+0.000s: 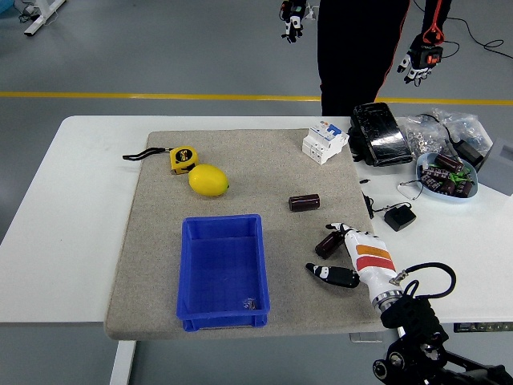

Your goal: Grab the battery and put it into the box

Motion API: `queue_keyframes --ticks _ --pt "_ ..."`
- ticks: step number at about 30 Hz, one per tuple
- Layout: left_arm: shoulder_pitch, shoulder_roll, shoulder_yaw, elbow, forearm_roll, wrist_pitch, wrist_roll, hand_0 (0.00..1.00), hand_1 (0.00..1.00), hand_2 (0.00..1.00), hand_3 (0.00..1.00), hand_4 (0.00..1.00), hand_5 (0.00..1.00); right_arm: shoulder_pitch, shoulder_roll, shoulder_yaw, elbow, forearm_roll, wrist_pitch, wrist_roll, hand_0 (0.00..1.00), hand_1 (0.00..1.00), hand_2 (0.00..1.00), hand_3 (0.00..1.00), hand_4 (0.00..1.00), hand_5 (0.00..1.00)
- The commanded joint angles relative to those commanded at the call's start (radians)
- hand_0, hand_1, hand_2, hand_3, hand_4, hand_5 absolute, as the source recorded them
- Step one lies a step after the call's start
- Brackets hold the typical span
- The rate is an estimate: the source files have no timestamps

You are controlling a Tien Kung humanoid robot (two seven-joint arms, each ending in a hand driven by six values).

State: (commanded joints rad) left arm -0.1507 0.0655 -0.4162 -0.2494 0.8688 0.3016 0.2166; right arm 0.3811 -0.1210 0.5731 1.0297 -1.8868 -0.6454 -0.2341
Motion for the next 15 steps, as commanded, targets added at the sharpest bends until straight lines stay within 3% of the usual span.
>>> queue_keyframes --ticks 1,7,8,15 --pt "0.0 0.0 0.0 0.0 0.001 0.0 0.0 0.66 0.661 0.659 0.577 0.625 0.575 0.001 0.0 -0.001 -0.001 0.001 0.0 0.0 0.511 0.55 0.634 0.729 0.998 0.364" --pt "-0.002 -0.001 -0.004 -0.001 0.007 -0.001 0.002 0.66 0.661 0.659 0.577 0.625 0.575 0.008 0.0 -0.013 -0.016 0.025 0.0 0.009 0.511 0.55 0.634 0.729 0.998 0.364" --pt "-0.003 -0.001 -0.004 -0.001 0.008 -0.002 0.002 0.66 0.662 0.66 0.577 0.625 0.575 0.009 -0.001 -0.014 -0.019 0.032 0.0 0.011 0.431 0.508 0.594 0.615 0.998 0.351" --pt "-0.004 -0.001 -0.008 -0.002 0.016 -0.005 0.004 0.66 0.662 0.66 0.577 0.625 0.576 0.024 -0.009 -0.023 -0.021 0.068 0.0 0.02 0.399 0.482 0.559 0.575 0.987 0.337"
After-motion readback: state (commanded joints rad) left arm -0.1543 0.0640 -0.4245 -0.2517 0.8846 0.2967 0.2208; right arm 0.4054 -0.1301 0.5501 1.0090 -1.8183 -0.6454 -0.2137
